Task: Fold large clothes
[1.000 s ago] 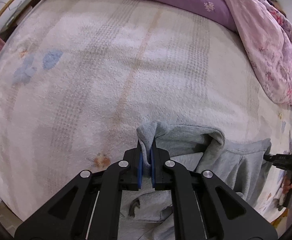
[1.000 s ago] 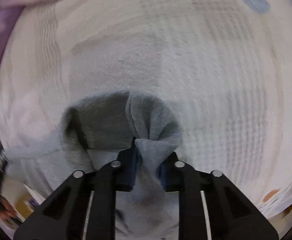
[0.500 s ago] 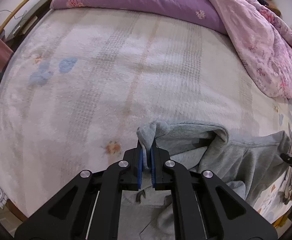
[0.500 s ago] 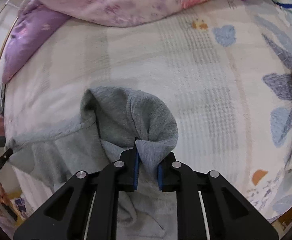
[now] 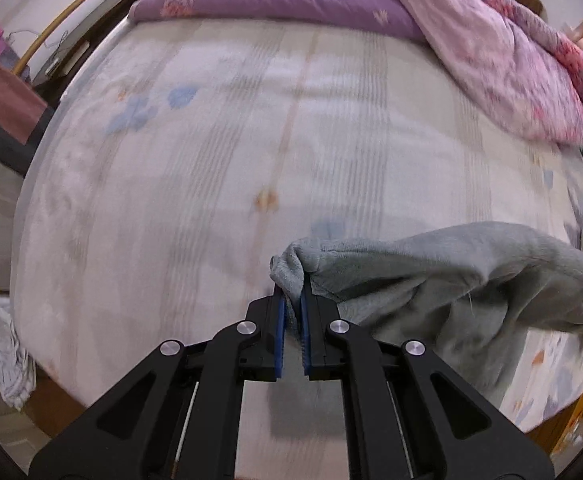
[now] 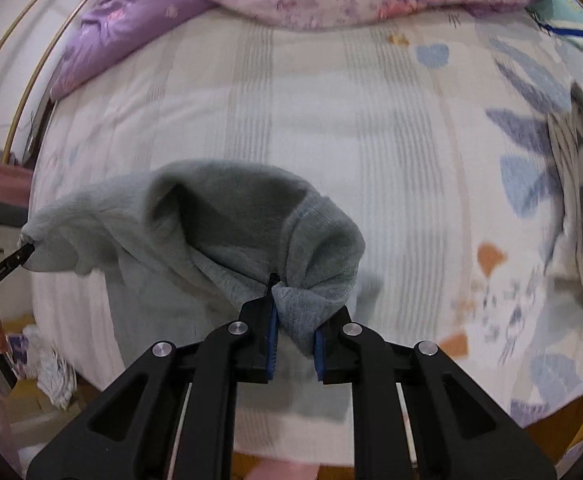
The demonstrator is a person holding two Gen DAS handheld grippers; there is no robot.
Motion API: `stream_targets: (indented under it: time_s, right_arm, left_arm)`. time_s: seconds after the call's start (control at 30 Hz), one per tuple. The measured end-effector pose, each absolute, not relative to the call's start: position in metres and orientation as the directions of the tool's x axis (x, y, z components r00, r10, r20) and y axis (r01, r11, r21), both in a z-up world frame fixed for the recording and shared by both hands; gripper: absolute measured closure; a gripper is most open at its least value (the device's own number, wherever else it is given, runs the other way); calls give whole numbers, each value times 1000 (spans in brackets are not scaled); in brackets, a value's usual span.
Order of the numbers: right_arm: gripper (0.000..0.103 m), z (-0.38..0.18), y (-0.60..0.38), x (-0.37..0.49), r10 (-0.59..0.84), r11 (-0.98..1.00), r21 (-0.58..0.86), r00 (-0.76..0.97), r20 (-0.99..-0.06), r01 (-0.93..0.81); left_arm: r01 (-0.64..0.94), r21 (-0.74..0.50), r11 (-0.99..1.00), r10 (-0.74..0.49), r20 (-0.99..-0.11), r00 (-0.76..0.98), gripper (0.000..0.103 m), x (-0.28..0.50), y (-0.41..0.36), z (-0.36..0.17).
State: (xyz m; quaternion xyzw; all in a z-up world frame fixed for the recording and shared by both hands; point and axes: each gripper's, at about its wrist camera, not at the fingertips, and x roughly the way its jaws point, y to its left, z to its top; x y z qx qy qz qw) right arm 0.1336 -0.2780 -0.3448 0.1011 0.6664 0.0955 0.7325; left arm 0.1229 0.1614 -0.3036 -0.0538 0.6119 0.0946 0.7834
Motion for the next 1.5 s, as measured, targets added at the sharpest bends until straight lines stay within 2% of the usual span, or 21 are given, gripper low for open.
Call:
stream_targets:
  time_s: [0.23, 0.43, 0.5, 0.53, 0.57, 0.6, 0.63, 0.7, 0.73, 0.77, 0.9, 0.97, 1.1, 1.23, 1.3, 1.33, 1.37, 1.4, 1.43, 1.47, 1.5]
  right_arm:
    - [90, -394, -276, 51, 212, 977, 213, -51, -976, -16]
    - [89, -475, -270, -2, 115, 993, 115, -223, -968, 13]
    - [85, -482, -269, -8, 112, 994, 104, -244, -963, 42]
    - [73, -481, -269, -8, 106, 994, 96, -259, -960, 51]
    - [53, -482, -271, -8, 73, 997, 64, -288, -955, 43]
    - [44, -482, -274, -9, 32, 999, 24, -314, -949, 31]
    - [36, -481, -277, -11, 17, 1000, 10, -322, -947, 24]
    - [33, -476, -288, -15, 25, 999, 17, -328, -944, 29]
    - [23, -472, -297, -18, 56, 998, 41, -345, -937, 49]
    - [16, -468, -305, -21, 81, 996, 60, -356, -931, 68]
    - [13, -444, -326, -22, 89, 995, 71, -314, -945, 71]
    - [11, -431, -335, -14, 135, 988, 110, -276, -952, 105]
    - [9, -422, -346, 17, 278, 944, 236, -170, -946, 231]
    - [9, -456, -353, 61, 393, 842, 337, -51, -918, 420]
    - [9, -492, -349, 83, 425, 772, 353, -17, -905, 529]
    - [14, -506, -346, 90, 449, 740, 364, -12, -894, 565]
    - [49, -526, -339, 98, 500, 695, 390, -16, -866, 605]
    - [61, -538, -333, 100, 527, 682, 399, -32, -849, 613]
    - [68, -545, -324, 107, 501, 708, 355, -78, -862, 611]
    - [85, -540, -321, 113, 466, 720, 330, -72, -882, 610]
    - [86, -533, -321, 117, 454, 721, 335, -48, -890, 606]
  left_arm:
    - [-273, 47, 961, 64, -996, 54, 97, 35, 169, -351]
    - [-261, 93, 961, 53, -986, -158, 97, -19, 162, -436]
    - [-265, 89, 960, 45, -985, -168, 96, -26, 160, -440]
    - [-267, 83, 960, 40, -986, -163, 94, -27, 161, -436]
    - [-264, 79, 961, 35, -986, -164, 85, -27, 161, -434]
    - [-257, 90, 962, 43, -982, -186, 76, -27, 162, -432]
    - [-252, 113, 961, 60, -976, -209, 59, -28, 164, -430]
    - [-248, 125, 961, 73, -975, -208, 54, -30, 169, -423]
    - [-252, 115, 961, 64, -977, -203, 49, -32, 174, -418]
    - [-260, 111, 959, 57, -977, -208, 37, -34, 178, -413]
    - [-235, 113, 965, 68, -979, -192, 28, -31, 188, -390]
    - [-229, 103, 968, 68, -985, -158, 17, -24, 191, -378]
    - [-260, 13, 966, -5, -998, -70, 17, 11, 196, -374]
    - [-340, -25, 940, -38, -999, -31, 16, 59, 200, -411]
    - [-413, -16, 910, -43, -997, -57, 18, 78, 203, -441]
    - [-447, -53, 893, -84, -995, -49, 39, 86, 204, -456]
    - [-468, -120, 875, -145, -989, -17, 80, 94, 205, -466]
    - [-477, -175, 861, -193, -981, 13, 95, 98, 204, -471]
    - [-479, -176, 860, -187, -982, 26, 94, 103, 201, -473]
    - [-462, -152, 874, -159, -987, 24, 94, 108, 197, -472]
    - [-426, -131, 895, -129, -991, 33, 95, 113, 191, -467]
